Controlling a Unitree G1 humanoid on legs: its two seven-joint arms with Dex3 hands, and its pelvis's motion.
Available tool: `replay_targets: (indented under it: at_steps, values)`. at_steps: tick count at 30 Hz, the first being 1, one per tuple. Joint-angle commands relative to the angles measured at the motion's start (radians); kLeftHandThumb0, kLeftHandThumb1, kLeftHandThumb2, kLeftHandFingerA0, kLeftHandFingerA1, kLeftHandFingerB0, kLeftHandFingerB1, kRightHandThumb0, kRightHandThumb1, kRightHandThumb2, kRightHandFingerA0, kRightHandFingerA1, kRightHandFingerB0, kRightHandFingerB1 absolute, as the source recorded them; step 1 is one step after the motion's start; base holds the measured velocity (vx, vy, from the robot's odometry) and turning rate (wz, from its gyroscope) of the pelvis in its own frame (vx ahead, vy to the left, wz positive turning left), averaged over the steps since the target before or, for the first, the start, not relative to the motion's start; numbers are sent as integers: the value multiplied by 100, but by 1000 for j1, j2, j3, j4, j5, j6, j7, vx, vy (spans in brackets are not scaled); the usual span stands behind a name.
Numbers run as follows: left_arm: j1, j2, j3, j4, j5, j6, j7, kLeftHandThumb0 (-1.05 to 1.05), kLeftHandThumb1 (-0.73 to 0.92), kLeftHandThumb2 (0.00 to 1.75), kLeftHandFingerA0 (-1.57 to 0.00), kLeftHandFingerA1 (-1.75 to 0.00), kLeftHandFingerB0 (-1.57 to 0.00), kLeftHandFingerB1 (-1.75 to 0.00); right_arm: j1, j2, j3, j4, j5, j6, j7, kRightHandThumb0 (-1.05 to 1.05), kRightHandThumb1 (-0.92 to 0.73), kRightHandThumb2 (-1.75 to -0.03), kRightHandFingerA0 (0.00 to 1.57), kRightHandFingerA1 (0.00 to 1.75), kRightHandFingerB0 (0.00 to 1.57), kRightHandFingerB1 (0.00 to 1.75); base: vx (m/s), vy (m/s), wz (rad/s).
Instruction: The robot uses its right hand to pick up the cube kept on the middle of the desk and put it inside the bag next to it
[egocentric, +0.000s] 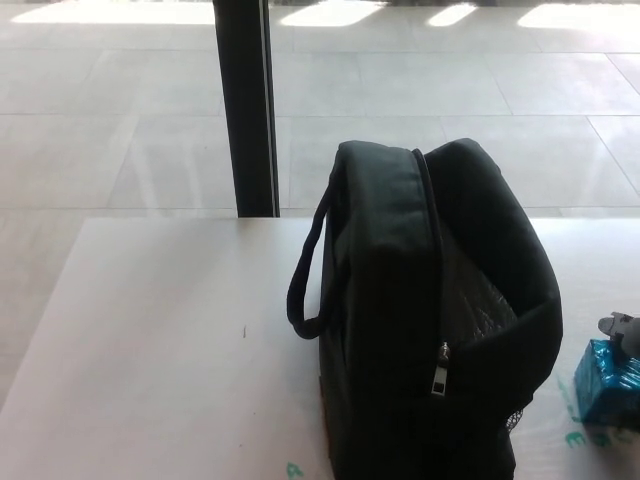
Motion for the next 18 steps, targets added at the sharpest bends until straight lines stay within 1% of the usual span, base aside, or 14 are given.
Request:
replay_targets:
  at_steps: [1,2,3,4,5,6,7,8,9,11,12,15,17,18]
  values:
    - [-5,4,2,0,-14,3,-22,-65,50,57,-35,-55,-44,-46,55,-52,105,24,-145,-33,78,-21,-50,-76,82,103,0,0,0,0,0]
    - [-5,4,2,0,-14,3,-22,-65,50,57,-35,-55,-44,-46,54,-52,105,24,-146,-33,79,-21,-50,-76,82,103,0,0,0,0,0]
    - [-7,3,5,0,-19,7,-25,-71,41,81,-31,-59,-43,-56,86,-68,98,5,-162,-63,31,-16,-68,-61,75,102,0,24,0,0,0]
    - [-7,2,7,0,-22,9,-26,-65,47,57,-36,-57,-44,-47,96,-70,94,6,-167,-79,13,-18,-72,-61,67,117,6,29,0,0,0]
    - [-6,2,8,-1,-24,11,-29,-71,41,81,-30,-58,-42,-56,110,-74,90,15,-178,-122,-29,-21,-73,-63,60,133,19,32,0,0,0]
    - [-5,4,6,-2,-22,8,-32,-71,41,81,-30,-58,-42,-56,120,-77,86,24,-193,-164,-62,-21,-73,-63,60,133,19,32,0,0,0]
    - [-6,4,6,-1,-22,9,-33,-70,41,81,-31,-59,-41,-56,117,-78,97,34,-213,-180,-66,-28,-77,-64,59,152,51,39,0,0,0]
    - [-7,5,6,0,-23,10,-35,-70,41,81,-31,-59,-41,-56,113,-79,115,48,-243,-203,-71,-28,-77,-64,59,152,51,39,0,0,0]
    - [-7,5,6,-1,-24,10,-37,-67,40,81,-29,-59,-40,-56,113,-76,114,54,-247,-209,-76,-29,-71,-62,63,156,63,45,0,0,0]
    - [-3,10,1,-7,-21,7,-45,-67,41,81,-30,-59,-40,-56,126,-66,103,63,-253,-218,-99,-28,-74,-63,65,157,65,47,0,0,0]
    - [-7,11,-2,-8,-15,11,-36,-67,41,81,-32,-59,-40,-56,156,-56,72,67,-250,-258,-200,-25,-81,-66,71,153,71,60,0,0,0]
    - [-11,15,-7,2,-12,3,-46,-66,41,82,-28,-58,-39,-56,196,-41,15,68,-241,-325,-304,-26,-81,-73,77,142,72,57,0,0,0]
    - [-4,17,-14,-13,0,-1,-34,-71,44,82,-32,-59,-40,-55,214,-33,-17,74,-229,-371,-350,-26,-81,-74,78,123,65,52,0,0,0]
    - [-5,17,-14,-9,0,-6,-38,-67,42,82,-30,-58,-38,-55,220,-30,-30,72,-229,-381,-360,-28,-80,-77,80,127,71,58,0,0,0]
